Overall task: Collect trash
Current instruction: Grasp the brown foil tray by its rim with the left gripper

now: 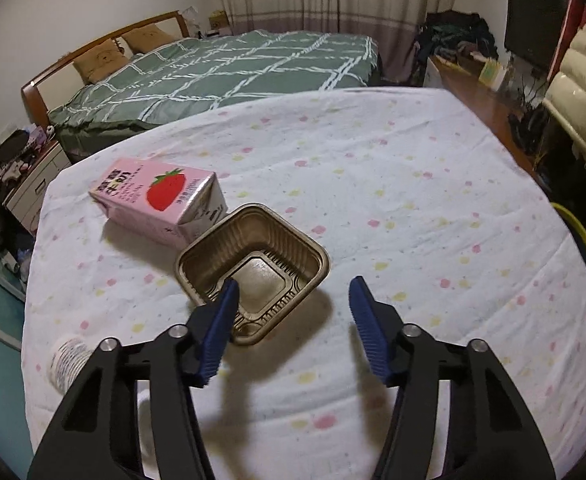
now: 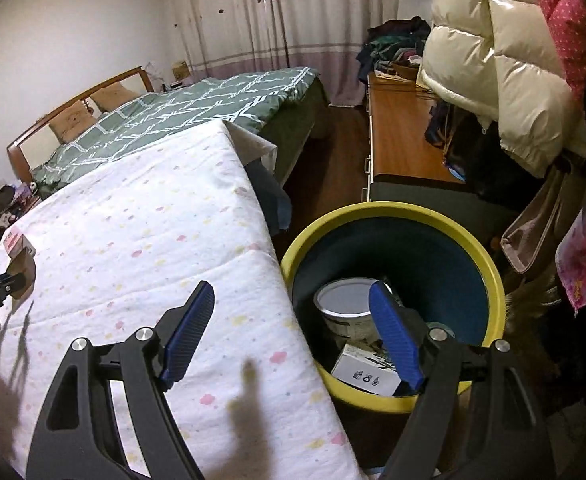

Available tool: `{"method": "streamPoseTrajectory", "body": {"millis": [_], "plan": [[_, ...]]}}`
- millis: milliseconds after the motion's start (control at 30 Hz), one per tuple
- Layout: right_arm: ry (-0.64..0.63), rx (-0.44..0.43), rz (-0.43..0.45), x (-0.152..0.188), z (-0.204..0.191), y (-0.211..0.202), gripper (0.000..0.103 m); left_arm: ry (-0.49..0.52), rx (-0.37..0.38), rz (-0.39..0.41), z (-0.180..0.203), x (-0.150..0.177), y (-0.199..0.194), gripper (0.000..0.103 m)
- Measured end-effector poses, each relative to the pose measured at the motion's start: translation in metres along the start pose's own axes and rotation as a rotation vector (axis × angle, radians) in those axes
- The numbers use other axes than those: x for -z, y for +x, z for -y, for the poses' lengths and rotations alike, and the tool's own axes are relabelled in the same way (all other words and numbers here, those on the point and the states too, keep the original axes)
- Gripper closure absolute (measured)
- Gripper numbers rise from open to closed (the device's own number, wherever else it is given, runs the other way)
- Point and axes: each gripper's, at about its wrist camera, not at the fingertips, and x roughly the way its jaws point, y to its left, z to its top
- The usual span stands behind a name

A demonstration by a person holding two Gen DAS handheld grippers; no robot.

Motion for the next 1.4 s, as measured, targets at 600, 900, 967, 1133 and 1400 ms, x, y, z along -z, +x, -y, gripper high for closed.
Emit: {"method": "streamPoseTrajectory", "body": {"millis": [600, 900, 967, 1133, 1400], "plan": [[0.070, -0.050, -0.045, -0.001, 0.017, 0.012, 0.027, 0.028, 0.004, -0.033, 0.016, -0.009, 0.010, 0.096], [-0.002, -0.046, 0.005, -0.002, 0.015, 0.000, 0.027, 0.111, 0.077, 0.023, 0.066, -0.007, -0.035, 0.097], [-0.005, -0.052, 0.013, -0.004, 0.020, -0.006, 0.027, 0.139, 0.101, 0.041, 0.084, -0.008, -0.046, 0.097], [0.012, -0.038, 0.038, -0.007, 0.045, -0.026, 0.027, 0.202, 0.141, 0.060, 0.126, -0.014, -0.058, 0.097], [0.020, -0.069, 0.022, 0.000, 0.060, -0.029, 0.027, 0.171, 0.058, -0.002, 0.104, -0.012, -0.058, 0.097]]}}
